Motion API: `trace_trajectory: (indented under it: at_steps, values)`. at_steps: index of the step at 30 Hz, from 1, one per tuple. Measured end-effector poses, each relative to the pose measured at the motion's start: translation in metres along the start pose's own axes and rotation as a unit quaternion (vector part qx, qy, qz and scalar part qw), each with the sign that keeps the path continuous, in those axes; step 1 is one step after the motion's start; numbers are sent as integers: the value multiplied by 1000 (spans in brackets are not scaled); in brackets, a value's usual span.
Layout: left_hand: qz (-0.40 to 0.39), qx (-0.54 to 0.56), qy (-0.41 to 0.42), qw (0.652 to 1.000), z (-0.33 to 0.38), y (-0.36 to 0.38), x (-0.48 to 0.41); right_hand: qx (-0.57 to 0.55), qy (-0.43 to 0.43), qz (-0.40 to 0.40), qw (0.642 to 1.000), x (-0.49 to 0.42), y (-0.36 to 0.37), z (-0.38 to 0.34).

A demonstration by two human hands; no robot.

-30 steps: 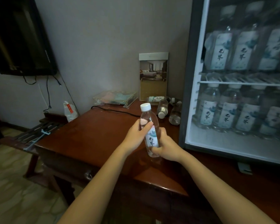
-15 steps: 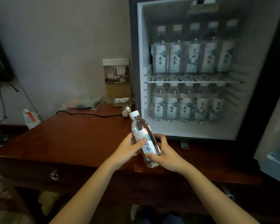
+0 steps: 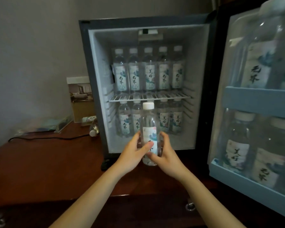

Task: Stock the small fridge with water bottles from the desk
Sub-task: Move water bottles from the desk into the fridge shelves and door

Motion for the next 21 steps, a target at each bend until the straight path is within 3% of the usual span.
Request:
trace_trajectory:
  at_steps: [9,15,21]
  values:
    - [24,-73,114,990,90,8,-105,-35,-96,170,980,-48,-80,-93]
    - [62,-68,107,990,96,6,-156,-9,-109,219,969,-85,-107,-121]
    - [50,-87,81,992,84,13,-196,14,-123,240,963,-112,-127,-126]
Point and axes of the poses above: each hand's wrist, its own x-axis away from the middle knuckle, its own y-axis out of the palm, z = x × y, the point moved 10 cm from there along -x, towards the middle knuckle, and after that the axes turned 10 degrees about y, right-handed, at the moved point
